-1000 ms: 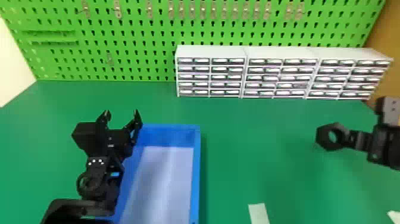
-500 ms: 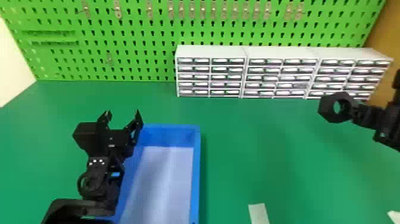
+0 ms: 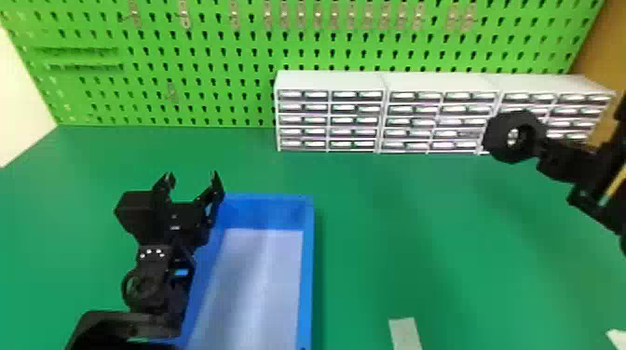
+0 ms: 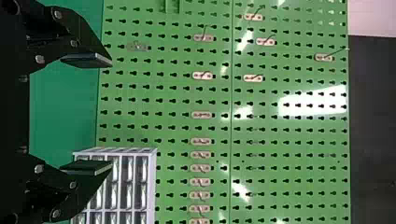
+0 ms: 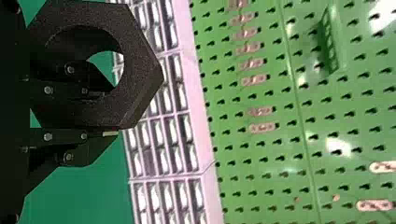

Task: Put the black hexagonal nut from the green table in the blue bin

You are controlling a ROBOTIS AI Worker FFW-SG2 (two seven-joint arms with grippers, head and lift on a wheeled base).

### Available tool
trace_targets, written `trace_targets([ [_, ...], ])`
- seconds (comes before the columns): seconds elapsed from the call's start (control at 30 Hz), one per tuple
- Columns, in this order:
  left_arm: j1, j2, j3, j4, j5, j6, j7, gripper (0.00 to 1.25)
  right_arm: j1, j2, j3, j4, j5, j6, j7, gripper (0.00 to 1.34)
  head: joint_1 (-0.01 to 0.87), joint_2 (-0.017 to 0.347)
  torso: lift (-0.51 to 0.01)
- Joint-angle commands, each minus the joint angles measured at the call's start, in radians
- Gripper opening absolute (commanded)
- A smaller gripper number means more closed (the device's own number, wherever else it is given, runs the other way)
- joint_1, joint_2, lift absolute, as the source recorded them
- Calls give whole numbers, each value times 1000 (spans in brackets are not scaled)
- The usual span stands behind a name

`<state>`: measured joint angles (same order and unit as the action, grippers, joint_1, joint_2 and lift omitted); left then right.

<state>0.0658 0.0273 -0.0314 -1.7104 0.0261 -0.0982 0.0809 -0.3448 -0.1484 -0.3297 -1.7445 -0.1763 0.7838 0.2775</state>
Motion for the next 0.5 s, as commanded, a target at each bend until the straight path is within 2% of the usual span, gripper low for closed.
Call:
trace_targets([
  [0.0,-1,0,1,0,0,0,0,773,15,7,21,-38,-12,-17,0,207,657,57,-95],
  [0.17,0,0,4,0,2,0,2,773,32,12,44,-64,-49,-23,0,207,657,57,-95],
  [0.47,2,0,15,-8,3,0,2,773,50,4,75,-113,-84,-23,0,207,657,57,-95],
])
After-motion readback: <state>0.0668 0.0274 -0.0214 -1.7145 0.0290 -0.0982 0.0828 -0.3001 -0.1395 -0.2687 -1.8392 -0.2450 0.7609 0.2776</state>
